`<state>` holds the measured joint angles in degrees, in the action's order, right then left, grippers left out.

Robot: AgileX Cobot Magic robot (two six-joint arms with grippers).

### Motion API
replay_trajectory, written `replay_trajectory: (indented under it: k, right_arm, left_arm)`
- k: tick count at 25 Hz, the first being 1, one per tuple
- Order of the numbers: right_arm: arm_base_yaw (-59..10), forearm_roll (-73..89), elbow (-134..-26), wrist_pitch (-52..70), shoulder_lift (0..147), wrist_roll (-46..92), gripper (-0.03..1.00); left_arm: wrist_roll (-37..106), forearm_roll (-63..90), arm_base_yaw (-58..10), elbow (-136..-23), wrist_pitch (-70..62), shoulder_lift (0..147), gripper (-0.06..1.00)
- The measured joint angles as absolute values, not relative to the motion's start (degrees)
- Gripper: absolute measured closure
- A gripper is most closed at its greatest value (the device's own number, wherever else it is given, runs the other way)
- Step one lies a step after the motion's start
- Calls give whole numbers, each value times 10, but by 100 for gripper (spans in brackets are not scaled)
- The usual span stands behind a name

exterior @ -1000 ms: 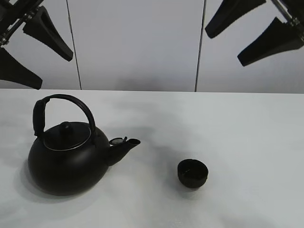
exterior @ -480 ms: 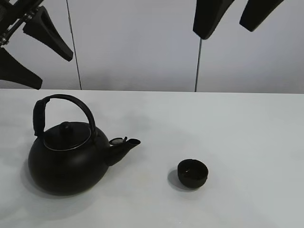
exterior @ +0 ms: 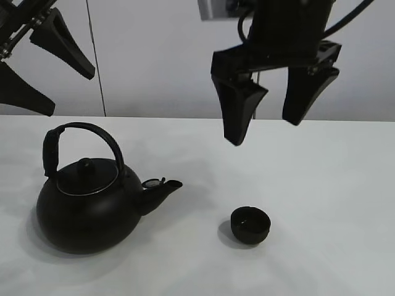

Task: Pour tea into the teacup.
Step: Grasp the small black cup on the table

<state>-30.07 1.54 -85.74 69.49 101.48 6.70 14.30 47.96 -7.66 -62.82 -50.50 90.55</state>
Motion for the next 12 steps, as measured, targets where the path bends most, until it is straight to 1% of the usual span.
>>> replay_trajectory:
  k: [6,12]
  right_arm:
    - [-301,19,-850,672,1067,75,32]
    - [-301,22,-772,603,1067,76,32]
  left_arm:
    - [143,480,-77,-628,-505,906,44]
    - [143,480,-77,-628,-505,906,44]
